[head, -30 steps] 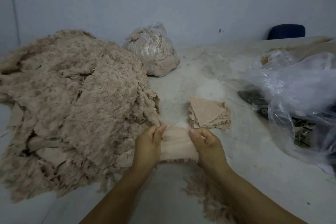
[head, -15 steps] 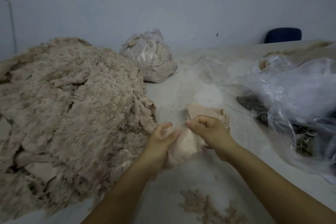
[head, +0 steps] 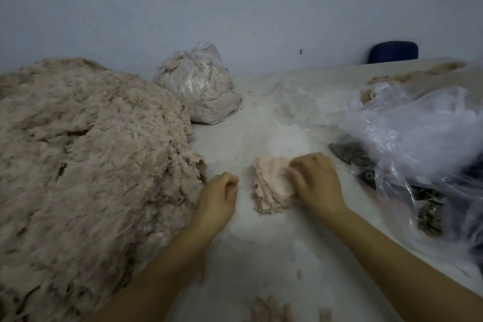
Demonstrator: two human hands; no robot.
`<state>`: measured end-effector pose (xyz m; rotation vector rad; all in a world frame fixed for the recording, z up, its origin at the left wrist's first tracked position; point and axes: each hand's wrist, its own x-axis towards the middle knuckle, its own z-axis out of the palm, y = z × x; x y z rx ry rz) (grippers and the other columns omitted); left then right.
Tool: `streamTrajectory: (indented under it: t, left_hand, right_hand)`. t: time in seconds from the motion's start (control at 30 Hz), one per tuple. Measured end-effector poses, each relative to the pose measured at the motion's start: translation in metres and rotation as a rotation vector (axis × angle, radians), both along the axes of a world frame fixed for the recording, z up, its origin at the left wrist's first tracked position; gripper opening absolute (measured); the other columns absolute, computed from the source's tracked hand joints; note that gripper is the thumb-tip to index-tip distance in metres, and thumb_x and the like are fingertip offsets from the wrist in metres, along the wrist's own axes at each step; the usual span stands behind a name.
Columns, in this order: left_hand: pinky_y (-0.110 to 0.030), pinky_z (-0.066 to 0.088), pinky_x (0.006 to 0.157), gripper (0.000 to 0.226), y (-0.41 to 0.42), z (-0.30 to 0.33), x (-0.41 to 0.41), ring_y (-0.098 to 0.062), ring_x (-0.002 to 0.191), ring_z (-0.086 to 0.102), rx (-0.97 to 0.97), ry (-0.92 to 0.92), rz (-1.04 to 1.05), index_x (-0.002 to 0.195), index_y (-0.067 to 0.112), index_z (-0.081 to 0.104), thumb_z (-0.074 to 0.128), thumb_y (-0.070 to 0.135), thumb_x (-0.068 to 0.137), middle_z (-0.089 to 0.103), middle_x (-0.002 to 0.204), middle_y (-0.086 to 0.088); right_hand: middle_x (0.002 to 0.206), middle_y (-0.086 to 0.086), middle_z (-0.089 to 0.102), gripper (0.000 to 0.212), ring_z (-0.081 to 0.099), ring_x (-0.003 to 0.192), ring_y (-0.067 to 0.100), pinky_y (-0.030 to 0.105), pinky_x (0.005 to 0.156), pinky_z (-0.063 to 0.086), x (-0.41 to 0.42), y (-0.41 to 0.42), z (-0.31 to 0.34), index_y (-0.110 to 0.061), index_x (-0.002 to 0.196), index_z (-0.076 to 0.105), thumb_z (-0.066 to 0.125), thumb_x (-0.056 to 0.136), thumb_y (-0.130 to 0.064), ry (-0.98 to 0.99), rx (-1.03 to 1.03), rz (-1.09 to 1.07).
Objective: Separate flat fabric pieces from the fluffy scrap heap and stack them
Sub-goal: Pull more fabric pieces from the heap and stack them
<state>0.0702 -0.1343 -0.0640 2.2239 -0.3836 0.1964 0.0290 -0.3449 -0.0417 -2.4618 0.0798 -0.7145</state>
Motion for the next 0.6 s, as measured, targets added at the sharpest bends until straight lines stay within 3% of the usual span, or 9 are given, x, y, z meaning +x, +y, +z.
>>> streamTrajectory:
  t: [0.1,0.17,0.2,0.3,0.37,0.4,0.43,0.5,0.6]
  left_hand:
    - [-0.02,0.039,0.073,0.022,0.035,0.015,-0.018,-0.026,0.082,0.058,0.202,-0.227,-0.066,0.088,-0.002,0.066,0.05,-0.015,0.081,0.062,0.092,-0.016]
    - [-0.02,0.037,0.081,0.025,0.055,0.029,-0.026,-0.025,0.089,0.059,0.261,-0.324,-0.067,0.088,-0.005,0.067,0.046,-0.012,0.076,0.064,0.094,-0.02]
    - [-0.019,0.036,0.086,0.028,0.063,0.035,-0.031,-0.025,0.093,0.059,0.277,-0.341,-0.061,0.09,-0.006,0.067,0.044,-0.009,0.075,0.066,0.097,-0.019]
    - [-0.015,0.033,0.096,0.031,0.082,0.04,-0.037,-0.027,0.108,0.058,0.289,-0.294,-0.032,0.104,-0.005,0.065,0.047,-0.013,0.08,0.064,0.114,-0.018]
    - [-0.014,0.025,0.106,0.043,0.094,0.034,-0.039,-0.023,0.127,0.047,0.318,-0.235,-0.046,0.123,-0.003,0.058,0.051,-0.014,0.082,0.053,0.135,-0.014]
    - [-0.012,0.016,0.11,0.052,0.099,0.03,-0.04,-0.017,0.136,0.034,0.355,-0.208,-0.094,0.134,0.002,0.049,0.047,-0.014,0.085,0.04,0.146,-0.008]
    - [-0.009,0.006,0.111,0.06,0.104,0.023,-0.04,-0.011,0.142,0.018,0.414,-0.179,-0.166,0.143,0.007,0.037,0.043,-0.013,0.087,0.025,0.152,0.0]
    - [-0.009,-0.004,0.111,0.068,0.111,0.006,-0.037,-0.008,0.144,-0.004,0.554,-0.112,-0.273,0.15,0.015,0.017,0.039,-0.007,0.09,0.002,0.156,0.007]
    - [-0.016,-0.002,0.112,0.057,0.117,-0.011,-0.033,-0.013,0.147,-0.003,0.683,0.029,-0.243,0.152,0.016,0.005,0.031,0.011,0.101,-0.001,0.16,0.002]
  right_hand:
    - [0.093,0.006,0.066,0.012,0.056,0.084,0.015,0.007,0.076,0.036,-0.022,0.039,-0.011,-0.01,0.099,0.071,0.064,0.09,-0.014,0.085,0.072,0.269]
    - [0.102,0.006,0.064,0.027,0.058,0.08,0.012,0.015,0.082,0.047,-0.023,0.074,-0.016,-0.011,0.118,0.064,0.063,0.091,-0.017,0.24,0.163,0.369]
    - [0.108,0.005,0.06,0.038,0.062,0.077,0.015,0.024,0.081,0.052,-0.02,0.091,-0.017,-0.011,0.127,0.057,0.063,0.091,-0.021,0.355,0.261,0.388]
    - [0.123,0.005,0.051,0.06,0.066,0.081,0.021,0.027,0.07,0.055,-0.004,0.135,-0.015,-0.011,0.139,0.04,0.066,0.089,-0.032,0.604,0.449,0.354]
    - [0.111,0.013,0.061,0.034,0.064,0.093,0.029,0.032,0.076,0.05,0.004,0.151,-0.014,-0.006,0.116,0.057,0.063,0.089,-0.028,0.551,0.345,0.31]
    - [0.095,0.014,0.065,0.014,0.064,0.085,0.028,0.031,0.069,0.05,0.005,0.155,-0.014,-0.008,0.092,0.061,0.061,0.09,-0.022,0.535,0.34,0.295]
    - [0.078,0.011,0.064,0.018,0.062,0.071,0.024,0.029,0.06,0.048,0.003,0.157,-0.015,-0.011,0.073,0.056,0.061,0.089,-0.017,0.522,0.359,0.308]
    - [0.059,-0.001,0.049,0.038,0.046,0.054,0.011,0.021,0.049,0.038,-0.008,0.156,-0.021,-0.015,0.059,0.041,0.071,0.083,-0.016,0.5,0.389,0.381]
    - [0.051,-0.002,0.034,0.056,0.038,0.046,0.008,0.019,0.044,0.028,-0.041,0.139,-0.031,-0.017,0.057,0.028,0.082,0.072,-0.024,0.415,0.434,0.412]
